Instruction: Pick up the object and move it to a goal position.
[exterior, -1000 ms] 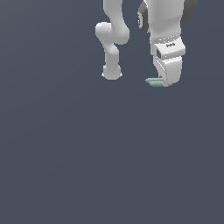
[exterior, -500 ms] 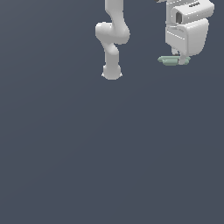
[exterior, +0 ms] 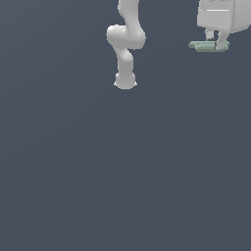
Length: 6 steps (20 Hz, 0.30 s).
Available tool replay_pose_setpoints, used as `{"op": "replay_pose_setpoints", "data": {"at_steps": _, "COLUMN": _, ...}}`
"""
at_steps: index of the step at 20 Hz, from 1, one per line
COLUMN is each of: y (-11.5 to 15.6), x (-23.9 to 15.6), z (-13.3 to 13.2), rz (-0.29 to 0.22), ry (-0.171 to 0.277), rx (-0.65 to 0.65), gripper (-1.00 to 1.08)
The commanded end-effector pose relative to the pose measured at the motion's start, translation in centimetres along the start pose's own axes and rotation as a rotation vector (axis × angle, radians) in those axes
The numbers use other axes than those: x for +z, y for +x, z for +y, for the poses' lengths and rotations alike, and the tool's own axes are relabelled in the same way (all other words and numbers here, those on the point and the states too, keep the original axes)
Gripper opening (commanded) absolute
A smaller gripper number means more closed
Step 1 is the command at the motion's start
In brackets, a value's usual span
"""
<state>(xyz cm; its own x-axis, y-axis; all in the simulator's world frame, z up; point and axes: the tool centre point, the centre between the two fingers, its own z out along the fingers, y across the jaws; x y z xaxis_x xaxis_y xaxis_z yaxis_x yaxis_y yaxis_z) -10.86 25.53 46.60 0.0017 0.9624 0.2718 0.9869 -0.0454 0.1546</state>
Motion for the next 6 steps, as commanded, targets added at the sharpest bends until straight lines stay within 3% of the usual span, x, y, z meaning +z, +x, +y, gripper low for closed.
{"op": "replay_pose_setpoints", "data": {"at_steps": 1, "y": 0.46, "x": -0.73, "z": 0.02, "rz": 0.0, "ry": 0.001, "rx": 0.002, "gripper": -1.0}}
{"op": "replay_pose_setpoints", "data": {"at_steps": 6, "y": 0.76, "x": -1.19, "z": 0.1, "rz": 0.0, "ry": 0.001, "rx": 0.003, "gripper": -1.0}}
